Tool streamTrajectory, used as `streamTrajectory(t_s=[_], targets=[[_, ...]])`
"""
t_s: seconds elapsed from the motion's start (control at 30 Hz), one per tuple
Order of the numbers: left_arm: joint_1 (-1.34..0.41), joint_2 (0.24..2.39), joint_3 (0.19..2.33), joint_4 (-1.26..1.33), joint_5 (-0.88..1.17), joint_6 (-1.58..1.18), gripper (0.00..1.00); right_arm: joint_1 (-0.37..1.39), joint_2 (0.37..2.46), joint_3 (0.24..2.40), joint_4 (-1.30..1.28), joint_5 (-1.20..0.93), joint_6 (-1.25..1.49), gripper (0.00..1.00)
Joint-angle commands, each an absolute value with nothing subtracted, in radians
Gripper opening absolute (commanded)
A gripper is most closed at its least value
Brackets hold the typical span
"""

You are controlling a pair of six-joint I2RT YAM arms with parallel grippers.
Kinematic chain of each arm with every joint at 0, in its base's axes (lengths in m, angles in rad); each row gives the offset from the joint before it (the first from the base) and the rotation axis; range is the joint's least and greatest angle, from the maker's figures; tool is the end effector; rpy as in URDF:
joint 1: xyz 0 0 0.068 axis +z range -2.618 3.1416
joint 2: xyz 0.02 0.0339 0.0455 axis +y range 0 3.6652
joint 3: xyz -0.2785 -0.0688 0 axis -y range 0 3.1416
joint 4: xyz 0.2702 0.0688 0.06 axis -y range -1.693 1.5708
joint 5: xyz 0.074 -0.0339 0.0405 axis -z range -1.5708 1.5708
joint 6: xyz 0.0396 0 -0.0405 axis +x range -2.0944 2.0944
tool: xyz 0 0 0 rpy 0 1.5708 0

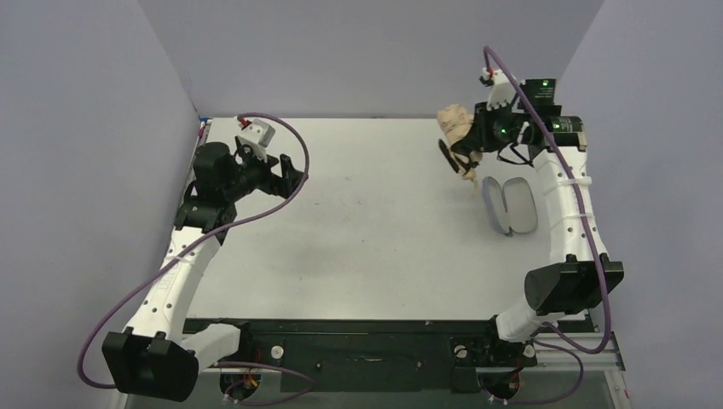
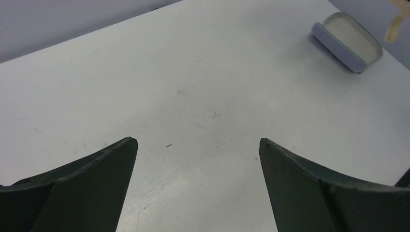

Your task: Open the umbrella

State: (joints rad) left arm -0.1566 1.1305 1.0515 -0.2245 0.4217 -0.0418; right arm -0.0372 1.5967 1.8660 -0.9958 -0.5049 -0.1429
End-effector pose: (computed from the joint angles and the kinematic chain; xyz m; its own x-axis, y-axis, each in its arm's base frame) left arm 0.2745 -0.0598 0.3710 -0.3170 0.0115 -0.9483 0.5153 0.8415 -0.1621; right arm 0.3534 0.0060 0.4495 -0.6102 -0.1020 -0.7856 -0.4200 0.8825 0.2116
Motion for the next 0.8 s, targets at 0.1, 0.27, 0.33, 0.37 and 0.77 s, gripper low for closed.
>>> streamTrajectory(t_s=[0.1,0.27,0.33,0.37,0.77], targets=[[-0.31,1.068,1.123,-0.308,0.666,0.241,0.97,0.266,1.525,1.797,-0.868,-0.83,-0.086,0.0],[-0.511,0.999,1.011,-0.203,0.531,0.505,0.97,0.412,1.57,1.74,-0.865,-0.959,-0.083,0.0],[-0.573,0.985,0.978,-0.172,0.474,0.639,0.97,0.459,1.589,1.739,-0.873,-0.967,-0.101,0.0],[-0.588,0.984,0.973,-0.169,0.463,0.719,0.97,0.484,1.594,1.741,-0.895,-0.964,-0.135,0.0],[-0.638,0.98,0.908,-0.339,0.533,1.11,0.97,0.641,1.586,1.704,-0.997,-0.847,-0.309,0.0]])
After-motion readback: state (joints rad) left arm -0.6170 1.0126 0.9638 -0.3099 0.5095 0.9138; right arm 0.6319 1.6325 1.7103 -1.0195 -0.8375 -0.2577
